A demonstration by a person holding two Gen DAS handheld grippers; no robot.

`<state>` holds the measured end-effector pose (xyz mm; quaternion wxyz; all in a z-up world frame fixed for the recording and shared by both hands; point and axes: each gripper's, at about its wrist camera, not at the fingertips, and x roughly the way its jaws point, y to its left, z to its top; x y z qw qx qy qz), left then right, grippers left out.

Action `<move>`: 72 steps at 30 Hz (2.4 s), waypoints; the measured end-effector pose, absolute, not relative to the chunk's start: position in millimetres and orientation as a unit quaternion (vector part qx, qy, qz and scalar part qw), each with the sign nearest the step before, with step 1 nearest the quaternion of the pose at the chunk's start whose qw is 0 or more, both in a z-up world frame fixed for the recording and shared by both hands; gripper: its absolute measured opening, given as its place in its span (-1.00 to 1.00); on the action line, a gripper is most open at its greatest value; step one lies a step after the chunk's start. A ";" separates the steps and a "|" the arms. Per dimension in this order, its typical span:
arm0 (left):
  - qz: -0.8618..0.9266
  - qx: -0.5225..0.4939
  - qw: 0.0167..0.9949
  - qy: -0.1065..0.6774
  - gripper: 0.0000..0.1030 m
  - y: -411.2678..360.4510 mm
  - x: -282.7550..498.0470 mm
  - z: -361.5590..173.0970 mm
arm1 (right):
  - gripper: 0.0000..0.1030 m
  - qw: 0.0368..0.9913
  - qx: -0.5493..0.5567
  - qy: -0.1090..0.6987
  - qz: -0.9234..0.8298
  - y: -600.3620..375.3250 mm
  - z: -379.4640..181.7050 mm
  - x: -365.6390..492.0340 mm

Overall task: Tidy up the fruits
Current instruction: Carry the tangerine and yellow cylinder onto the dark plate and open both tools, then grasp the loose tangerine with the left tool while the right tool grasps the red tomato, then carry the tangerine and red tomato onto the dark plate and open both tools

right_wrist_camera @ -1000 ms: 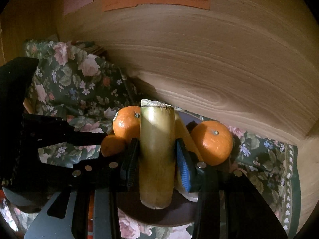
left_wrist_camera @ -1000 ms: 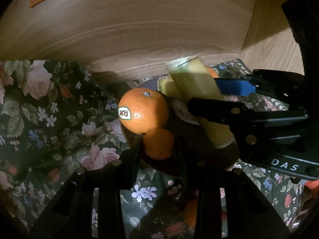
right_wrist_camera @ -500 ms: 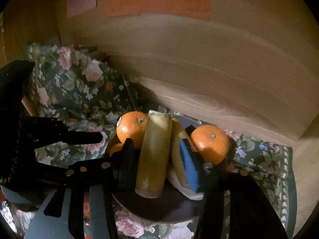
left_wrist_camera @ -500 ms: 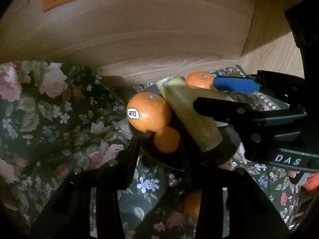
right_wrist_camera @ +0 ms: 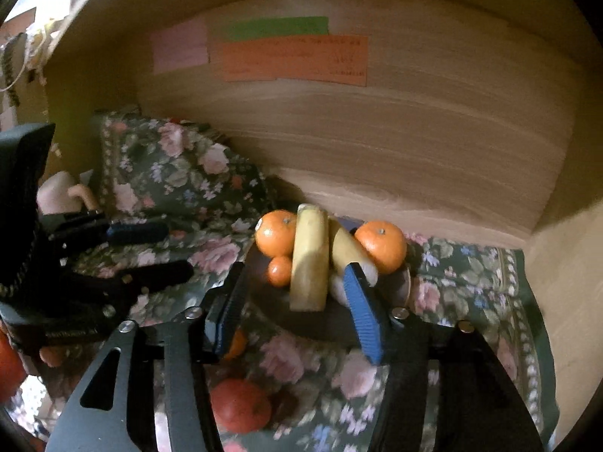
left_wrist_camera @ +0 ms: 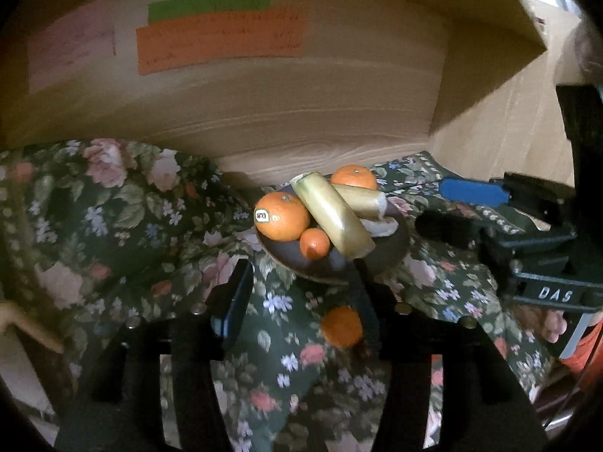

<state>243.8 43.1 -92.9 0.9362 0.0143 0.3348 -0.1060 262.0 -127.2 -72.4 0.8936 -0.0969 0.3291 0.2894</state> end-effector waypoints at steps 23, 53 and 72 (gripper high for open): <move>-0.104 -0.005 0.905 0.414 0.17 49.9 187.1 -164.0 | 0.02 0.855 -0.083 0.429 0.280 -122.0 -153.0 219.4; -0.133 0.000 0.888 0.441 -0.25 9.1 270.7 -173.3 | -0.12 0.888 -0.039 0.396 0.229 -191.4 -112.9 248.1; -0.134 0.003 0.911 0.391 -0.27 10.0 293.4 -130.7 | -0.12 0.879 -0.078 0.394 0.255 -153.0 -115.5 295.2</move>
